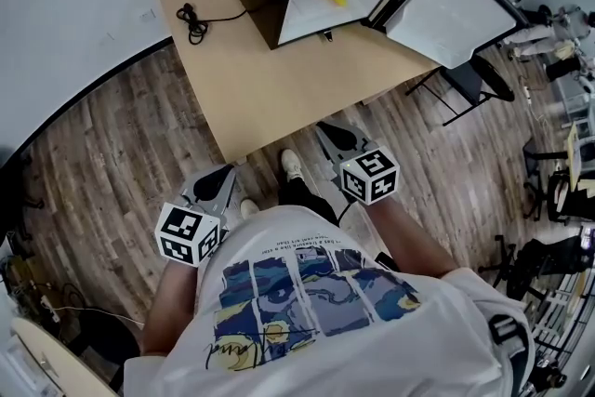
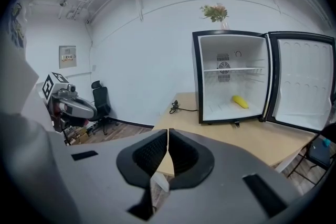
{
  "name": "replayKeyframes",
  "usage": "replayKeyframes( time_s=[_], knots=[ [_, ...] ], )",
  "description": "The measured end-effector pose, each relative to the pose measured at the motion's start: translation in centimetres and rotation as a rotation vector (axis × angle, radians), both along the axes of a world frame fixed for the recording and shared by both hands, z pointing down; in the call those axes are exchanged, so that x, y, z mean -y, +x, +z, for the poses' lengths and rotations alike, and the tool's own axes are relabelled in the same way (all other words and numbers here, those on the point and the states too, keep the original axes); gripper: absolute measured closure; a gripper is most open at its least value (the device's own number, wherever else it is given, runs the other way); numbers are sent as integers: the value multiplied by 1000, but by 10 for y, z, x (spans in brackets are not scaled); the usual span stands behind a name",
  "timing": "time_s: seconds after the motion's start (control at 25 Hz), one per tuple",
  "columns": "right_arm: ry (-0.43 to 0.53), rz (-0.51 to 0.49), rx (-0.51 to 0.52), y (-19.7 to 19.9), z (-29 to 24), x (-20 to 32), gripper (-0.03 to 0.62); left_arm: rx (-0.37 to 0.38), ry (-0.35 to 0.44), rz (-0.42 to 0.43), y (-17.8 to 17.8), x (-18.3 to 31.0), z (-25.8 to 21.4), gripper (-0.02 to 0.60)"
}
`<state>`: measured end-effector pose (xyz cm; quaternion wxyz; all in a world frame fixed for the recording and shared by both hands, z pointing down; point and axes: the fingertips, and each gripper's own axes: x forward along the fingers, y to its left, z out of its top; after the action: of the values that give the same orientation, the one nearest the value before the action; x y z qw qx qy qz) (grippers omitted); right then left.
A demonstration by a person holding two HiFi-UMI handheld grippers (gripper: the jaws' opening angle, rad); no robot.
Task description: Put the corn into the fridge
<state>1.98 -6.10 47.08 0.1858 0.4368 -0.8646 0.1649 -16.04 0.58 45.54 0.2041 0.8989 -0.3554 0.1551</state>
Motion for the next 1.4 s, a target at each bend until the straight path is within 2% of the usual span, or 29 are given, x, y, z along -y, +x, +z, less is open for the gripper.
replayKeyframes(
  time_s=[0.72,1.4],
  knots=[
    [70,-64,25,-28,-27,-17,579,-15,8,-3,-10,-11,-2,572],
    [97,-136,3,-55,-25,-20,582,-6,-28,-40,-26,-15,12,572]
  ],
)
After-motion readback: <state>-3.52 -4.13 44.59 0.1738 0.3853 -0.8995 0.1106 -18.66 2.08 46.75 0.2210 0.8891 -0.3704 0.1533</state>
